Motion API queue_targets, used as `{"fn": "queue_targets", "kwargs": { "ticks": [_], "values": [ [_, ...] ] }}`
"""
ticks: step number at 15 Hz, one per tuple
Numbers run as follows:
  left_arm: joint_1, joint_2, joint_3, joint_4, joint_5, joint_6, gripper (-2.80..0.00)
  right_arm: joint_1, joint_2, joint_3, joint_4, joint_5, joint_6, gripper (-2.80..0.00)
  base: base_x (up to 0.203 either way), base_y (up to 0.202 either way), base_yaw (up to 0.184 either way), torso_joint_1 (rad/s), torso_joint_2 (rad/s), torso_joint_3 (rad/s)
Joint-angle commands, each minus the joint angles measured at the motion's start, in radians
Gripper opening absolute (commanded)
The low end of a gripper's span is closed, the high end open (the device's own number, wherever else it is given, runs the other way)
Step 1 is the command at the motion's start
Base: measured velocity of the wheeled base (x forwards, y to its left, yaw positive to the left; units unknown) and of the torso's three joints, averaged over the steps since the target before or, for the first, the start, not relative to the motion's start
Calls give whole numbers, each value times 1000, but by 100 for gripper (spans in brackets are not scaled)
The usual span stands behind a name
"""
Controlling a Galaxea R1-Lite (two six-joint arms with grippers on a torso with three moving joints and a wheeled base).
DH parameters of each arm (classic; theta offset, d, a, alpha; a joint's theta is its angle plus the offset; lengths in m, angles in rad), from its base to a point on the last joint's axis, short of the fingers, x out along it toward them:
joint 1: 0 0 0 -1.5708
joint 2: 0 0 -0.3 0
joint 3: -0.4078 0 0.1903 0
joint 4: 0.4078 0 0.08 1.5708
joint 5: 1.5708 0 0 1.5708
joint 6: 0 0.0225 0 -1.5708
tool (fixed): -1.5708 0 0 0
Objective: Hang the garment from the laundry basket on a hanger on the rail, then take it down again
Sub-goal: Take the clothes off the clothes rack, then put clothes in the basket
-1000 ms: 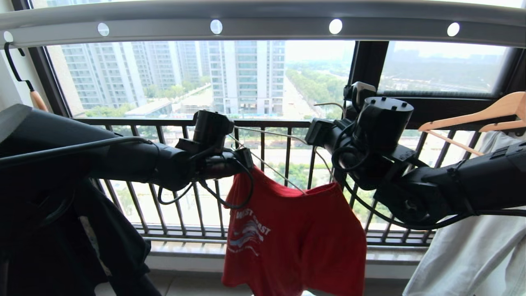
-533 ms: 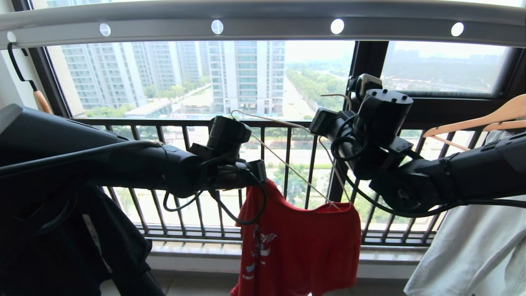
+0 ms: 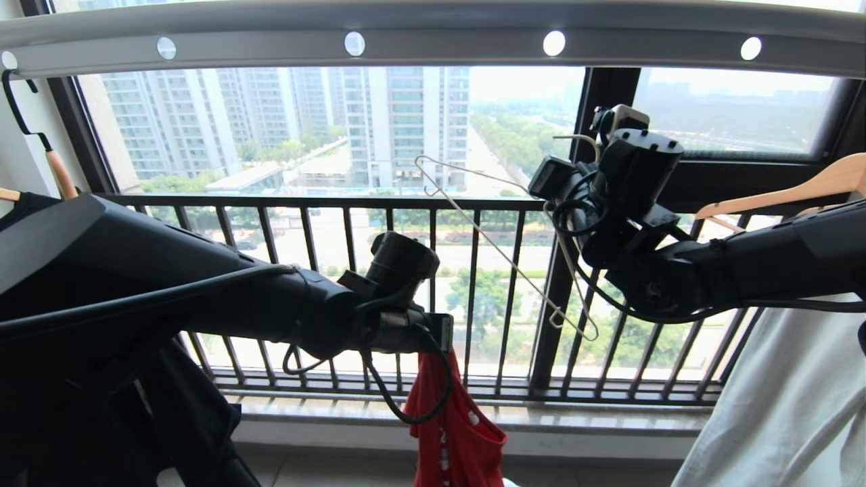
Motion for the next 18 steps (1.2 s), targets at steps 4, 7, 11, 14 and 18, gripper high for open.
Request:
{"fn": "queue_targets", "kwargs": {
  "ticks": [4, 7, 11, 14, 18],
  "values": [
    [-23, 1, 23, 18, 2, 48, -280, -30, 19, 1, 1, -5, -53, -280, 0, 0, 0, 0, 0, 0],
    [-23, 48, 21, -8, 5, 44, -280, -44, 50, 6, 0, -5, -108, -280, 0, 0, 0, 0, 0, 0],
    [9, 128, 14, -102, 28, 48, -280, -44, 52, 8, 2, -6, -117, -280, 0, 0, 0, 0, 0, 0],
    [55, 194, 7, -163, 30, 106, -280, -55, 47, 13, -3, -6, -131, -280, 0, 0, 0, 0, 0, 0],
    [61, 268, -32, -159, 28, 180, -280, -66, 29, 12, -3, -5, -135, -280, 0, 0, 0, 0, 0, 0]
  ]
}}
